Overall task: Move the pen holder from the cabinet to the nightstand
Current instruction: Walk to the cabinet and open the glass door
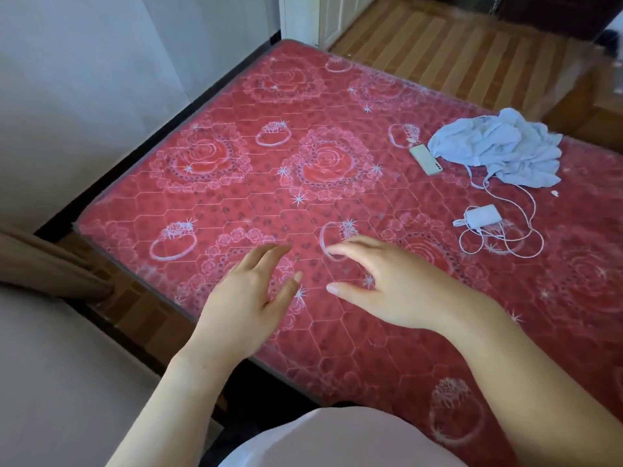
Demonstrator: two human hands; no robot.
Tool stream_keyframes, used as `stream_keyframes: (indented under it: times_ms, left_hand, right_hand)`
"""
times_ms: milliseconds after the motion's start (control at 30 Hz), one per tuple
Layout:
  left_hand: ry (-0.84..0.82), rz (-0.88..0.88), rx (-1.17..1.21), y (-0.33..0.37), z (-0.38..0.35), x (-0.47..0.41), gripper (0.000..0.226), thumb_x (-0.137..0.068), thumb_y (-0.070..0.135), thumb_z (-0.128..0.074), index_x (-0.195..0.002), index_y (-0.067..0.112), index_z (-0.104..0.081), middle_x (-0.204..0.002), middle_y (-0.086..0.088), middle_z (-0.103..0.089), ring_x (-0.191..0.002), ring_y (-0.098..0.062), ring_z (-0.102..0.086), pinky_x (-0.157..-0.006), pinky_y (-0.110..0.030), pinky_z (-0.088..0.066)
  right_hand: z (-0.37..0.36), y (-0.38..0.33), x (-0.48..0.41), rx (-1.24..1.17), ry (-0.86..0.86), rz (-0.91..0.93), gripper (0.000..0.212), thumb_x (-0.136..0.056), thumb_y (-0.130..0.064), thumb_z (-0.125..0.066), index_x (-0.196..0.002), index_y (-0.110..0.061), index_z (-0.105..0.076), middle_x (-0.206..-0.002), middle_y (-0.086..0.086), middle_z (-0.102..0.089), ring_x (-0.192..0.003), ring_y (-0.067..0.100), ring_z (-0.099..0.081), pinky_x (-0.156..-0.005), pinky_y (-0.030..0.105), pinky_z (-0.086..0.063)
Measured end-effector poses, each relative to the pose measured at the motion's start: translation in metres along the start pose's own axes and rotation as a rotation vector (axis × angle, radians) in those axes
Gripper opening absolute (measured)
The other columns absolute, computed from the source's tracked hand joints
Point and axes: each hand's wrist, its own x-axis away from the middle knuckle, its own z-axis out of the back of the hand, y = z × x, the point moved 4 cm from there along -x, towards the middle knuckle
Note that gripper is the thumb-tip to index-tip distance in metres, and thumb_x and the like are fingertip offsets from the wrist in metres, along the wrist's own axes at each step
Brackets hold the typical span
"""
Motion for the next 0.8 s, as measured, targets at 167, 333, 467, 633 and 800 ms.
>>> stream_keyframes:
  times_ms: [167,333,467,633,800]
  left_hand:
    - [-0.131,-0.168,-0.03,-0.033,0.033,-0.044,0.055,-0.086,0.063,-0.028,-0.133,0.035,-0.035,-0.14,0.015,-0.039,-0.1,-0.012,-0.058,-0.087,-0.037,-0.047]
    - [-0.211,-0.263,-0.119,-0.084,0.101,-0.08,0.055,-0.087,0.059,-0.03,-0.135,0.033,-0.035,-0.141,0.01,-0.04,-0.12,-0.016,-0.048,-0.095,-0.037,-0.043]
    - [-0.236,-0.314,-0.172,-0.116,0.142,-0.103,0.061,-0.086,0.064,-0.026,-0.135,0.03,-0.036,-0.142,0.007,-0.04,-0.123,-0.019,-0.046,-0.098,-0.04,-0.042]
    - [-0.214,-0.305,-0.157,-0.141,0.164,-0.103,0.059,-0.086,0.064,-0.024,-0.135,0.033,-0.035,-0.142,0.008,-0.04,-0.126,-0.018,-0.043,-0.1,-0.041,-0.041]
    - [-0.177,-0.181,-0.135,-0.168,0.171,-0.082,0.059,-0.086,0.063,-0.027,-0.135,0.032,-0.036,-0.142,0.007,-0.04,-0.125,-0.015,-0.043,-0.099,-0.037,-0.041]
  right_hand:
    - [-0.012,-0.023,-0.033,-0.069,0.082,-0.148,0.056,-0.083,-0.06,-0.044,-0.134,-0.037,-0.034,-0.144,-0.015,-0.033,-0.13,0.007,-0.034,-0.105,0.037,-0.033]
    - [-0.026,-0.074,-0.081,-0.171,0.149,-0.258,0.055,-0.084,-0.058,-0.046,-0.134,-0.038,-0.033,-0.145,-0.016,-0.033,-0.129,0.004,-0.034,-0.1,0.024,-0.029]
    - [-0.021,-0.115,-0.123,-0.152,0.207,-0.255,0.056,-0.085,-0.058,-0.044,-0.136,-0.036,-0.031,-0.146,-0.014,-0.033,-0.13,0.005,-0.033,-0.102,0.027,-0.029]
    - [-0.018,-0.143,-0.152,-0.171,0.245,-0.196,0.053,-0.085,-0.058,-0.044,-0.133,-0.039,-0.034,-0.142,-0.016,-0.038,-0.127,0.003,-0.038,-0.103,0.031,-0.035]
    - [-0.021,-0.153,-0.169,-0.165,0.233,-0.107,0.053,-0.085,-0.057,-0.045,-0.134,-0.038,-0.035,-0.143,-0.018,-0.036,-0.129,0.002,-0.033,-0.105,0.032,-0.032]
